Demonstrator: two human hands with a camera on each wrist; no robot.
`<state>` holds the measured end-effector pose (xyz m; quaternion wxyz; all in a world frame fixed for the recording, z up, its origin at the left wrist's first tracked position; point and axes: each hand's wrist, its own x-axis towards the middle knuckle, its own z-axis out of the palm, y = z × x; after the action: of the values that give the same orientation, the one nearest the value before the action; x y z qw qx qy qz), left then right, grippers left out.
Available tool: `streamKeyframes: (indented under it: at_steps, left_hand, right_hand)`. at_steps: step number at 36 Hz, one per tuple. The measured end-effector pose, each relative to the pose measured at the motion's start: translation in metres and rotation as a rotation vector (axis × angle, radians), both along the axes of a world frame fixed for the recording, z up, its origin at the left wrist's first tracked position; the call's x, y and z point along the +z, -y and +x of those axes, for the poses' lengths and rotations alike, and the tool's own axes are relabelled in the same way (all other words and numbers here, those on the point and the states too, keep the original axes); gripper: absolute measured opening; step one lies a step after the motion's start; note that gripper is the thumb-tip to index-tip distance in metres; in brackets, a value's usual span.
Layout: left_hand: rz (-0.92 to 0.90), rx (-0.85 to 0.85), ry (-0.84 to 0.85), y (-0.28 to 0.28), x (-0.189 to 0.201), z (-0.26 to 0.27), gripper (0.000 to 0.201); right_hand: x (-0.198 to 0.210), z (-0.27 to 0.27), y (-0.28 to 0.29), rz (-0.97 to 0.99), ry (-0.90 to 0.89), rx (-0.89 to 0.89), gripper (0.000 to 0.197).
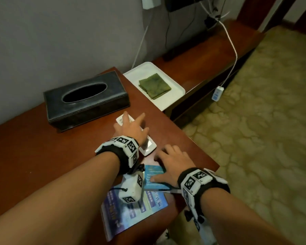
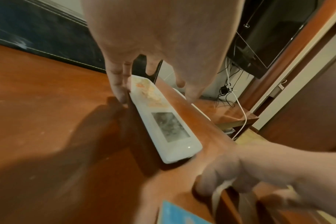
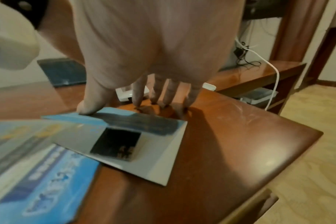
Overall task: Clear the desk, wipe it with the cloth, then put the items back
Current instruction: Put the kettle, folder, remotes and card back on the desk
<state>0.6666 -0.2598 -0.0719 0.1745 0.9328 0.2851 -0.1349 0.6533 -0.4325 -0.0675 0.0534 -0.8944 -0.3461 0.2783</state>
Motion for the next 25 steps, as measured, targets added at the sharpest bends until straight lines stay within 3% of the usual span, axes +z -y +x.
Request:
streamKeyframes:
  at_steps: [4, 9, 18, 22, 25]
  left_hand:
    - [0.003, 0.030, -0.039, -0.001, -0.001, 0.002, 0.032]
    - [-0.049, 0.091, -0.031, -0.007, -0.001, 0.001, 0.023]
    - [-0.034, 0.097, -0.053, -0.029, 0.001, -0.029, 0.030]
    - [-0.046, 0.126, -0.086, -0.053, 0.015, -0.056, 0.041]
    - [-0.035, 0.242, -0.087, -0.089, 0.039, -0.098, 0.051]
  right_hand:
    - [-0.003, 0.005, 0.002, -0.057, 0.060, 0.116, 0.062]
    - [0.002, 0.013, -0.009, -0.117, 0.037, 0.072, 0.064]
    - [0.024, 0.027, -0.035, 0.056, 0.109, -0.050, 0.030]
    - [0.036, 0.022, -0.058, 0.055, 0.172, 0.021, 0.028]
    - [0.046, 0.004, -0.099, 0.102, 0.206, 0.139, 0.028]
